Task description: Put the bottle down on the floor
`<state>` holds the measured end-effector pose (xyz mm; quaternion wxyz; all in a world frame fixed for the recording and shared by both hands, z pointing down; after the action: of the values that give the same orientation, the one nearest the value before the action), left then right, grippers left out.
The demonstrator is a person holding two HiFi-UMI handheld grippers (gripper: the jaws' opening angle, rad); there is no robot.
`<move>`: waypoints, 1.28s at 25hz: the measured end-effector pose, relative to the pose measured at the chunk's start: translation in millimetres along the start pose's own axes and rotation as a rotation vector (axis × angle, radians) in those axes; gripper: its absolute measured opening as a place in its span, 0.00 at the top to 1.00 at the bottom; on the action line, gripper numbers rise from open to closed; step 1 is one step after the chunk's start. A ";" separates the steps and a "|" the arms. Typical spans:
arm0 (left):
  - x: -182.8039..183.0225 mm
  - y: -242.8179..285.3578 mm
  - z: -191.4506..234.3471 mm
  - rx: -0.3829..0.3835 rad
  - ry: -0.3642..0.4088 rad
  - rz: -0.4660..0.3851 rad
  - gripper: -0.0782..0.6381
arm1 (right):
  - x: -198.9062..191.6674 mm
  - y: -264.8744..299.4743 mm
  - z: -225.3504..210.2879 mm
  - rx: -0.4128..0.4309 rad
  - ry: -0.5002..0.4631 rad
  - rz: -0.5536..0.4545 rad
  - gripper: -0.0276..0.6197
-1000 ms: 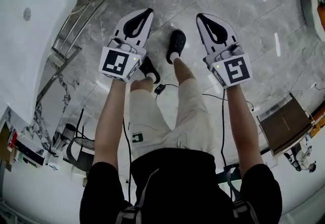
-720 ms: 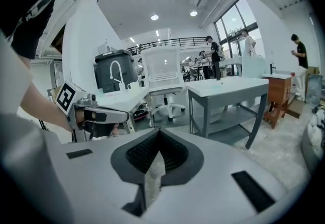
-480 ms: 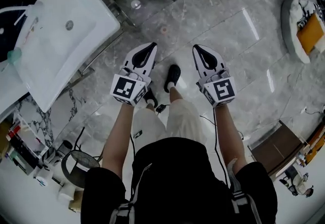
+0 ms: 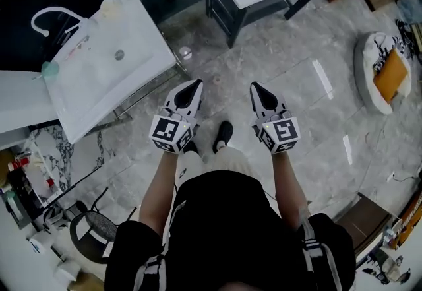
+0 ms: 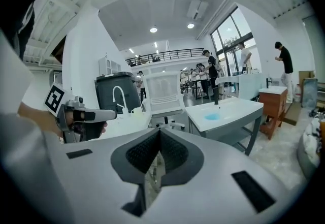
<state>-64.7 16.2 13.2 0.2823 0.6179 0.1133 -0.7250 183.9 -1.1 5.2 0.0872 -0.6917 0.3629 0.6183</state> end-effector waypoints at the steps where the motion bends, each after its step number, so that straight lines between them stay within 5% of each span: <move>1: 7.1 -4.3 -2.5 0.008 0.004 -0.007 0.86 | 4.9 -4.1 1.8 0.003 -0.002 -0.001 0.95; 6: 39.8 -21.5 -15.3 0.054 0.046 -0.053 0.87 | 32.0 -20.5 8.4 0.024 -0.027 -0.019 0.95; 18: 58.4 -66.3 -14.2 0.126 0.005 -0.114 0.87 | 54.5 -24.7 22.5 0.053 -0.042 -0.033 0.95; 32: 49.6 -219.9 40.9 0.364 -0.009 -0.168 0.87 | 56.7 32.2 149.3 0.235 -0.132 -0.018 0.95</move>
<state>-223.4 161.1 -66.4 0.1051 0.6438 0.0304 -0.7573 44.5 38.3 -69.1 0.1971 -0.6377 0.4201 0.6148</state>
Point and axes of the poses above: the fingertips, and each gripper's own axes: y forward along the fingers, z to its left, x out of its top, the point moved 9 cm from there along -y, backward along the fingers, and after that the axes turned 4 degrees about y, right-handed, at the moved point
